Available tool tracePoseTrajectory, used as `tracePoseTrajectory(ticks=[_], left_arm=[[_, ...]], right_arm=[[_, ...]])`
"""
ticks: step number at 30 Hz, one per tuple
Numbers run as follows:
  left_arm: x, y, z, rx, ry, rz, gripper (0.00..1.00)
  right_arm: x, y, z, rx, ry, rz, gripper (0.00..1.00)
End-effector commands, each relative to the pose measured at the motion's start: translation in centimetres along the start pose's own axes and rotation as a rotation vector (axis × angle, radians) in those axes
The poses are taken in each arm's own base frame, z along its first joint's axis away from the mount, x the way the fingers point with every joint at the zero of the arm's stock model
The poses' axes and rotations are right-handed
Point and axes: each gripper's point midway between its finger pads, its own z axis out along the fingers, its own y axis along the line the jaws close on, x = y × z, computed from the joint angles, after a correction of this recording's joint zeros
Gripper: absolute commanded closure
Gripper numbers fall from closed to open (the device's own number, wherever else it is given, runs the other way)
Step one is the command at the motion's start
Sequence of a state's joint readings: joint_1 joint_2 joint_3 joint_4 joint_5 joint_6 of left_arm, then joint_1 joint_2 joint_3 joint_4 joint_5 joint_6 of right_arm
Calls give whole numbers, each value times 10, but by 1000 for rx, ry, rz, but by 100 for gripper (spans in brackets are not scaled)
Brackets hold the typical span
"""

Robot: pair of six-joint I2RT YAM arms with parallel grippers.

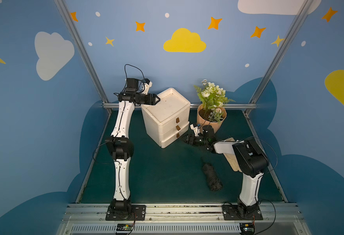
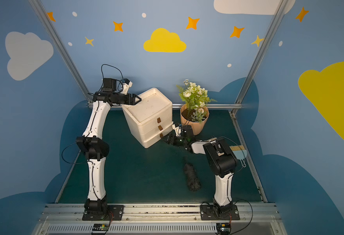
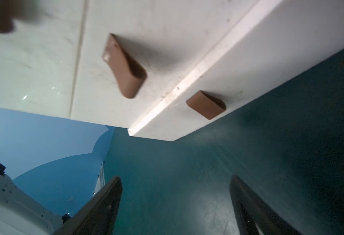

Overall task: Place the umbrella in the drawer by color
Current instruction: Close the drawer in the storage box, then open the drawer in the storage box.

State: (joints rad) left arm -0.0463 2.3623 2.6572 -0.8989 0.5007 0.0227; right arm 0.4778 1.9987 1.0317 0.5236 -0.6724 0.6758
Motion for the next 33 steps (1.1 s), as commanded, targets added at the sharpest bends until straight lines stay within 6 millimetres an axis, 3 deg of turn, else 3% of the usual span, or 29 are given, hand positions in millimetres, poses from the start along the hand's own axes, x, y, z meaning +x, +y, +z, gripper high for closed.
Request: tracePoseTrajectory(ticks=[1, 10, 20, 29, 33], left_arm=[[10, -30, 14, 118, 38, -5, 19], [11, -27, 21, 132, 33, 13, 22], [12, -26, 22, 131, 33, 11, 22], [12, -24, 23, 123, 35, 6, 22], [12, -24, 23, 120, 34, 5, 22]], right_arm=[[-23, 15, 9, -61, -64, -87, 16], [-42, 0, 30, -93, -99, -117, 20], [-45, -10, 43, -130, -99, -116, 24], [-46, -5, 55, -236, -105, -121, 27], [-47, 0, 50, -250, -115, -126, 30]])
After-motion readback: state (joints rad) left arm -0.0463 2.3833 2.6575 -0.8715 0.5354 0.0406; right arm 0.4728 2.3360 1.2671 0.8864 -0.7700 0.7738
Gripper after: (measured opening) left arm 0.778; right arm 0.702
